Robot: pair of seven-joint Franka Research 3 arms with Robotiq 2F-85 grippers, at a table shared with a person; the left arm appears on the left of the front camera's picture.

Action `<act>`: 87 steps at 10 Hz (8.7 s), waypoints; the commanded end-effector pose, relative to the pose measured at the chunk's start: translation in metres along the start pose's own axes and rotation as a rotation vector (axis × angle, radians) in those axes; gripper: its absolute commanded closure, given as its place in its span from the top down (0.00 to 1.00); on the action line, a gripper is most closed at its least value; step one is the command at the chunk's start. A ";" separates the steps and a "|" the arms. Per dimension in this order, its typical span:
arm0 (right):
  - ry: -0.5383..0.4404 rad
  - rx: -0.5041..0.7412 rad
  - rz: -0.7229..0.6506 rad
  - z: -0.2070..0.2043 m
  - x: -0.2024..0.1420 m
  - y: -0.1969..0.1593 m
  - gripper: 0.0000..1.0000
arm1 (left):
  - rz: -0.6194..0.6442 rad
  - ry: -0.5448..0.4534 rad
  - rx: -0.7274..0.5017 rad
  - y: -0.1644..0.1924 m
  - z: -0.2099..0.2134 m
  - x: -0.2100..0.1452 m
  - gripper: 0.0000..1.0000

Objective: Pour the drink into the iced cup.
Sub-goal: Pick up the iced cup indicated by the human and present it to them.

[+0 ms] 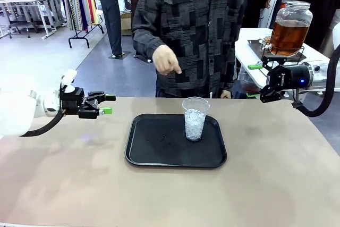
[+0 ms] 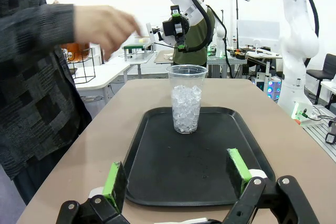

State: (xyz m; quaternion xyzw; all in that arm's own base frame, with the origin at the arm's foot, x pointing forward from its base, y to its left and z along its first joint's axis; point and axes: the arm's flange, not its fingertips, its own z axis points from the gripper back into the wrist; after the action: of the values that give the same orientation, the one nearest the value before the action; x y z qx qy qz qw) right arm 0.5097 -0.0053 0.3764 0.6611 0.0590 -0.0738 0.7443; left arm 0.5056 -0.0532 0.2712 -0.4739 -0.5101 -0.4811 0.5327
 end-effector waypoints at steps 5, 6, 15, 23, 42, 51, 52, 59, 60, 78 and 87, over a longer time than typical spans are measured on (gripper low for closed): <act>-0.005 -0.003 0.005 0.000 0.001 0.002 1.00 | -0.002 0.000 -0.001 0.000 -0.001 0.002 1.00; -0.005 -0.003 0.005 0.000 0.001 0.002 1.00 | -0.002 0.000 -0.001 0.000 -0.001 0.002 1.00; 0.013 0.007 0.182 -0.001 -0.003 0.000 1.00 | -0.002 0.000 -0.001 0.000 -0.001 0.002 1.00; -0.145 -0.038 0.635 -0.001 -0.023 0.003 1.00 | -0.002 0.000 -0.001 0.000 -0.001 0.002 1.00; -0.097 -0.006 1.649 -0.033 -0.004 -0.058 1.00 | -0.002 0.000 -0.001 0.000 -0.001 0.002 1.00; -0.107 -0.021 1.673 -0.074 0.010 -0.092 1.00 | -0.002 0.000 -0.001 0.000 -0.001 0.002 1.00; -0.109 -0.016 1.700 -0.081 0.012 -0.096 1.00 | -0.002 0.000 -0.001 0.000 -0.001 0.002 1.00; -0.077 0.056 1.666 -0.126 0.012 -0.121 1.00 | -0.002 0.000 -0.001 0.000 -0.001 0.002 1.00; -0.074 0.057 1.665 -0.128 0.010 -0.123 1.00 | -0.002 0.000 -0.001 0.000 -0.001 0.002 1.00; 0.023 0.055 1.655 -0.192 0.024 -0.130 1.00 | -0.002 0.000 -0.001 0.000 -0.001 0.002 1.00; 0.059 0.102 1.648 -0.197 0.022 -0.133 0.60 | -0.002 0.000 -0.001 0.000 -0.001 0.002 1.00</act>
State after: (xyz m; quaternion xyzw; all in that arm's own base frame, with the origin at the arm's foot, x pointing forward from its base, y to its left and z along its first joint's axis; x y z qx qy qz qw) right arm 0.5042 0.1698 0.2193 0.5196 -0.4342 0.5101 0.5303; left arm 0.5060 -0.0534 0.2711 -0.4740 -0.5100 -0.4812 0.5326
